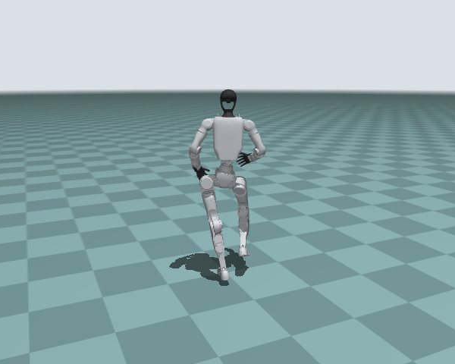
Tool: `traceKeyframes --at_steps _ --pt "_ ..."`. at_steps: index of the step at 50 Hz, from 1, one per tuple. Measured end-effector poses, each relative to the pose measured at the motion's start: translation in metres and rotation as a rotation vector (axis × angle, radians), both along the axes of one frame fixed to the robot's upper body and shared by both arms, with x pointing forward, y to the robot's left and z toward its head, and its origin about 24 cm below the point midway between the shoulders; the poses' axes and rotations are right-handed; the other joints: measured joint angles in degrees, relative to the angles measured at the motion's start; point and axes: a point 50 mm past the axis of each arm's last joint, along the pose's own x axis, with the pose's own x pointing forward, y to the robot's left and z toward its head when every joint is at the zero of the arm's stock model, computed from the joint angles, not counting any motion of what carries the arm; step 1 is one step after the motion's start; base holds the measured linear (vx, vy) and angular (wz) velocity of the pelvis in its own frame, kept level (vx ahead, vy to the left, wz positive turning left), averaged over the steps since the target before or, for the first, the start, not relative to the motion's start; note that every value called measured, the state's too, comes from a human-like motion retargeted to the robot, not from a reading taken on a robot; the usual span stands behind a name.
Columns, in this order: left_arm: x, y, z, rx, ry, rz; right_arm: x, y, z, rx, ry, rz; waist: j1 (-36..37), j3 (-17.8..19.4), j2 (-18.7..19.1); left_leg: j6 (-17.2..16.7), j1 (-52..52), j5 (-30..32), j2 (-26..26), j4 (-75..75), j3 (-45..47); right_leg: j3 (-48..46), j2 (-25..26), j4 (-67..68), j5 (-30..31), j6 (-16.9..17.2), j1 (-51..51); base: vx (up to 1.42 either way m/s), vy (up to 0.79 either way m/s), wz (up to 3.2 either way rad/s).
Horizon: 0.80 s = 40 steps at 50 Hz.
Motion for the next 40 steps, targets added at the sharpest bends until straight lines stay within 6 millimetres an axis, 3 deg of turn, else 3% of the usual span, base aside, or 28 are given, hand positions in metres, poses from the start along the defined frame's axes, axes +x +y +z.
traceKeyframes --at_steps 5,11,18,20,23,26,28,30,32,34,37,40 --pt "0.013 0.004 0.010 0.000 -0.073 0.019 0.003 0.001 0.008 -0.014 -0.052 0.009 -1.82 0.25 -4.98 1.00 0.82 1.21 -4.65 -0.71 -1.48 4.60 -4.77 3.80 -3.19 1.44 -3.73 0.03 -0.02 0.02" --pt "0.034 0.004 0.031 -0.036 -0.200 0.055 0.008 -0.011 0.026 -0.061 -0.150 -0.027 -4.57 -1.27 -3.29 0.67 -0.05 -0.17 -2.42 -0.02 -1.54 4.56 -5.63 0.06 -4.86 3.36 -6.97 0.13 -0.05 0.09" --pt "0.057 -0.009 0.065 -0.156 -0.376 0.085 0.002 -0.026 0.036 -0.071 -0.205 -0.103 -5.45 -2.57 0.36 -0.04 1.00 -0.58 2.92 0.93 -0.20 6.48 -2.98 -13.97 -3.75 9.14 -7.01 0.23 -0.11 0.14" --pt "0.064 -0.013 0.079 -0.209 -0.432 0.088 -0.001 -0.032 0.040 -0.069 -0.220 -0.126 -4.68 -3.86 3.75 -0.26 -0.21 -2.01 6.81 2.14 0.68 5.32 0.08 -20.01 -2.34 10.97 -5.81 0.35 -0.16 0.19" --pt "0.069 -0.021 0.091 -0.280 -0.486 0.103 -0.006 -0.034 0.038 -0.059 -0.208 -0.136 -3.26 -3.52 2.14 0.08 -0.58 -2.21 6.97 8.31 2.15 8.72 -0.35 -21.50 0.21 13.69 -3.95 0.29 -0.24 0.18" --pt "0.072 -0.024 0.102 -0.357 -0.526 0.129 -0.010 -0.034 0.036 -0.043 -0.190 -0.136 -1.04 -2.89 1.09 0.13 -5.16 -5.50 8.98 24.06 2.86 9.09 -0.43 -21.84 1.58 15.55 0.00 0.32 -0.29 0.19" --pt "0.072 -0.025 0.107 -0.404 -0.541 0.149 -0.012 -0.033 0.032 -0.032 -0.170 -0.132 0.59 -2.03 1.11 -0.18 -11.36 -8.40 12.14 41.07 3.32 7.30 0.19 -20.64 0.24 15.51 2.75 0.22 -0.33 0.30" --pt "0.072 -0.025 0.112 -0.446 -0.552 0.163 -0.013 -0.031 0.029 -0.025 -0.150 -0.124 2.06 -1.71 2.60 -0.15 -19.10 -9.48 18.51 59.19 4.15 3.40 2.06 -18.81 -2.20 14.40 4.41 0.18 -0.35 0.41" --pt "0.074 -0.023 0.119 -0.487 -0.563 0.168 -0.008 -0.030 0.028 -0.029 -0.142 -0.110 4.90 -6.10 10.42 -0.41 -31.71 -11.50 32.51 75.70 1.83 -4.90 11.30 -21.85 -2.55 10.67 2.81 0.21 -0.36 -0.06" --pt "0.072 -0.025 0.120 -0.514 -0.561 0.171 -0.007 -0.030 0.025 -0.048 -0.124 -0.097 8.51 -8.39 13.30 0.52 -37.63 -10.67 39.45 83.65 0.93 -8.02 15.69 -23.58 -3.73 8.35 2.53 0.26 -0.33 -0.38" --pt "0.068 -0.025 0.119 -0.529 -0.549 0.164 -0.004 -0.031 0.021 -0.075 -0.102 -0.080 12.97 -10.18 14.50 2.60 -43.62 -11.39 44.07 90.89 0.34 -10.60 18.87 -26.00 -5.69 6.54 3.93 0.30 -0.25 -0.11" --pt "0.060 -0.024 0.114 -0.532 -0.522 0.160 -0.001 -0.030 0.020 -0.088 -0.087 -0.060 16.09 -11.37 13.64 4.47 -47.72 -15.23 43.27 93.19 2.10 -11.86 19.22 -27.82 -7.26 6.55 5.48 0.32 -0.14 0.18"
